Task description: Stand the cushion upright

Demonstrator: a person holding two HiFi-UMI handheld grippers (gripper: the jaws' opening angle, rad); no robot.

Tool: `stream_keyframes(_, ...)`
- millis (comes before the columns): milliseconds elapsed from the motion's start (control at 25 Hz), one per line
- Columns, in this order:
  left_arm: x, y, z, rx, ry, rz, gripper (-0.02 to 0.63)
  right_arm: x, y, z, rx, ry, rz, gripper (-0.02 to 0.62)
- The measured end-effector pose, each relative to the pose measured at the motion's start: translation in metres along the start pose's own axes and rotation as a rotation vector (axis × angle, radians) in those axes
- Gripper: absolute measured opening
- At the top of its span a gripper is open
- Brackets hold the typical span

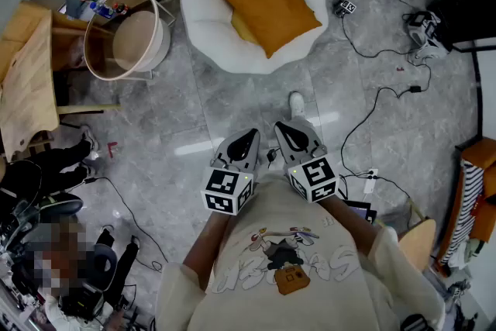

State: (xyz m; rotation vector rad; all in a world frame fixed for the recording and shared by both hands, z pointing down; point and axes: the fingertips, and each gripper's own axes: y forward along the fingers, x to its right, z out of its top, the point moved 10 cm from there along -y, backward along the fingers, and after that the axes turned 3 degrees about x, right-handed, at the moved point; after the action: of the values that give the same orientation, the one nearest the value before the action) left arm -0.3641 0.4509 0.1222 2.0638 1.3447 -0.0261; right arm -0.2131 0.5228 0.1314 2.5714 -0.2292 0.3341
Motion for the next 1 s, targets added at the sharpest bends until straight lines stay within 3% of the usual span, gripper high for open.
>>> stream_keyframes(120, -0.024, -0.042, -0.013, 0.002, 0.057, -0.041, 0.006, -0.051, 0.006, 0.001, 0.069, -0.024, -0.043, 0.020)
stream_keyframes(280, -0.032, -0.099, -0.036, 0.033, 0.001, -0.058, 0.006, -0.095, -0.004, 0.005, 0.078, 0.002, -0.057, 0.020)
stream_keyframes(400, -0.033, -0.108, -0.040, 0.051, -0.003, -0.047, 0.006, -0.109, -0.014, -0.004, 0.080, 0.008, -0.075, 0.020)
stream_keyframes(680, -0.002, -0.095, -0.028, 0.078, 0.039, -0.064, 0.006, -0.089, -0.044, -0.009, 0.119, 0.015, -0.128, 0.020)
stream_keyframes(1000, 0.063, -0.039, -0.009, 0.064, 0.121, -0.102, 0.006, -0.011, -0.081, -0.013, 0.108, 0.065, -0.165, 0.020)
